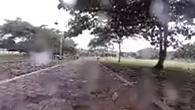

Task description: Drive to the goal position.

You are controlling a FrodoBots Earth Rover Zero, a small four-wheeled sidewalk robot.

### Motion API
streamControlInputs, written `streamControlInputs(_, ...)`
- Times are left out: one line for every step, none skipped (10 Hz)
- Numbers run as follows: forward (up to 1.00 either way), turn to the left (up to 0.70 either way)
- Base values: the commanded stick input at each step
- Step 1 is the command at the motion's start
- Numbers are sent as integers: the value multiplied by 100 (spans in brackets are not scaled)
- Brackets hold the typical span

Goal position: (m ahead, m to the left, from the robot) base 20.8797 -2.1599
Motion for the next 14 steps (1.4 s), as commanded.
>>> streamControlInputs(70, 0)
streamControlInputs(70, 0)
streamControlInputs(70, 0)
streamControlInputs(70, 0)
streamControlInputs(70, 1)
streamControlInputs(70, 8)
streamControlInputs(70, 33)
streamControlInputs(70, 26)
streamControlInputs(70, 0)
streamControlInputs(70, 0)
streamControlInputs(70, 0)
streamControlInputs(70, 0)
streamControlInputs(70, 0)
streamControlInputs(70, 0)
